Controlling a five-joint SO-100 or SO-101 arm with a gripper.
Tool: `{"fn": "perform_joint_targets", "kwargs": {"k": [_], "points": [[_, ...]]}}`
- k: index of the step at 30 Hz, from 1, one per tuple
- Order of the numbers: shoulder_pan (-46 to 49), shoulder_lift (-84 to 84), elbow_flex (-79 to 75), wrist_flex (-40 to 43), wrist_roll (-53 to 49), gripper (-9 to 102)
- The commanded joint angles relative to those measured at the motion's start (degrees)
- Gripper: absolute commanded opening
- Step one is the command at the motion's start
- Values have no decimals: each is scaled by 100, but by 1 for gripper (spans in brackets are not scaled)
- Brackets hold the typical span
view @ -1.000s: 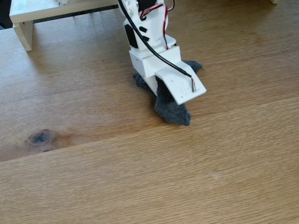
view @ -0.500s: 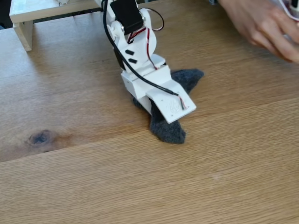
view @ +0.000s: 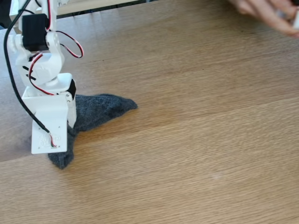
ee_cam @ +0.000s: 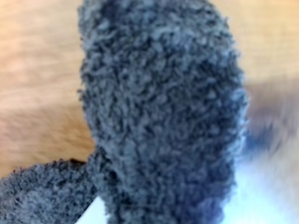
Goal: Clean the area in front of the robot
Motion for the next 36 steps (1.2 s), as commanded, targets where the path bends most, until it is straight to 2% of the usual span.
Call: {"fn": "perform_joint_targets", "kwargs": {"k": [1,6,9,15,19,22,27,31,36], "points": [[-519,809,-35,598,422,0],[-1521,2083,-44,562,466,0],[-1477,2716,-26,633,237,0],[272,3727,211,1433,-800,0],[1749,4210,1020,2065,-1696,0],[2751,4482,1872,2136,-2320,0],[3788,4878,3560,1125,-3023,0],[4148,5124,4878,-413,-3313,0],[3973,5326,5950,-2355,-2927,0]]}}
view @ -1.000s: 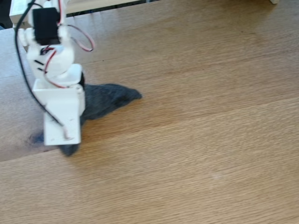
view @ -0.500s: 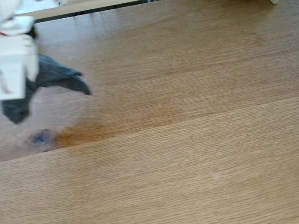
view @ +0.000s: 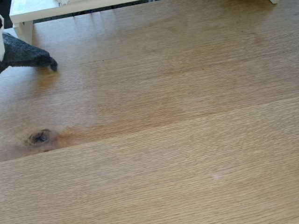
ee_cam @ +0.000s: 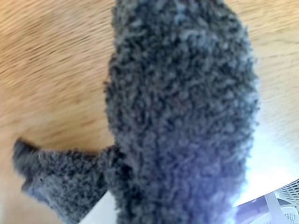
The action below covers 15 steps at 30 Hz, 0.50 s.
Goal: Clean the area in front of the robot
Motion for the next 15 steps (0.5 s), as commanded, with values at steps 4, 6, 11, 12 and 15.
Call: {"fn": "perform_joint_targets", "kwargs": {"k": [4,6,11,12,15], "points": [[-475,598,782,-2496,334,0],[-519,439,967,-3103,475,0],[-457,97,1257,-4148,765,13],[-457,70,1283,-4236,782,16],[-457,53,1327,-4438,782,28]]}}
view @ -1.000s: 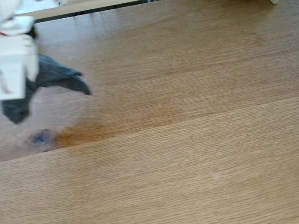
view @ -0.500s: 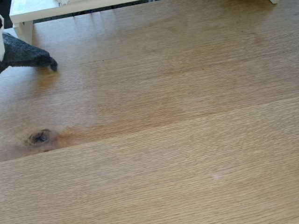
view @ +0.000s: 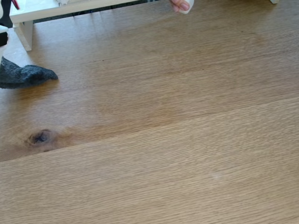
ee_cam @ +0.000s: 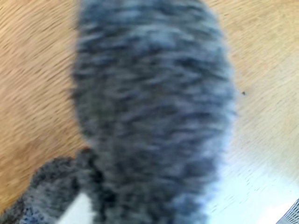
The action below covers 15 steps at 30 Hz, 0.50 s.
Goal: Clean the area in front of the robot
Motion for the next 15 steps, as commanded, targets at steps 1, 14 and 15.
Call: {"fn": "perform_joint_targets", "kwargs": {"k": [1,14,15], "points": [[-26,176,-44,-369,44,30],[-2347,3586,-44,2584,396,0],[-2733,3955,-35,2988,642,0]]}}
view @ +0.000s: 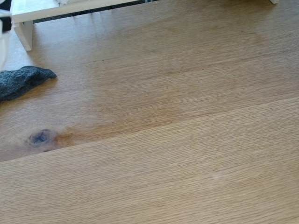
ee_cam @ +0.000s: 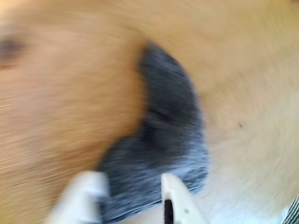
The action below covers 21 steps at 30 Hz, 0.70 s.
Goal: Clean the area in front of the robot
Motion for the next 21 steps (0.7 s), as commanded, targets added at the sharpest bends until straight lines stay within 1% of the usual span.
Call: {"fn": "perform_joint_targets", "kwargs": {"k": [1,5,6,8,11,15,19,21], "points": [[-1608,2092,-53,1257,703,0],[-2979,3533,-35,2707,1767,0],[-3234,3876,0,2936,2021,0],[-3586,4614,281,3138,2470,0],[-3929,5739,1336,3023,2654,0],[-4034,7102,3313,2496,2672,0],[-4025,7796,5054,2180,2531,0],[-4034,8033,5722,2224,2435,0]]}}
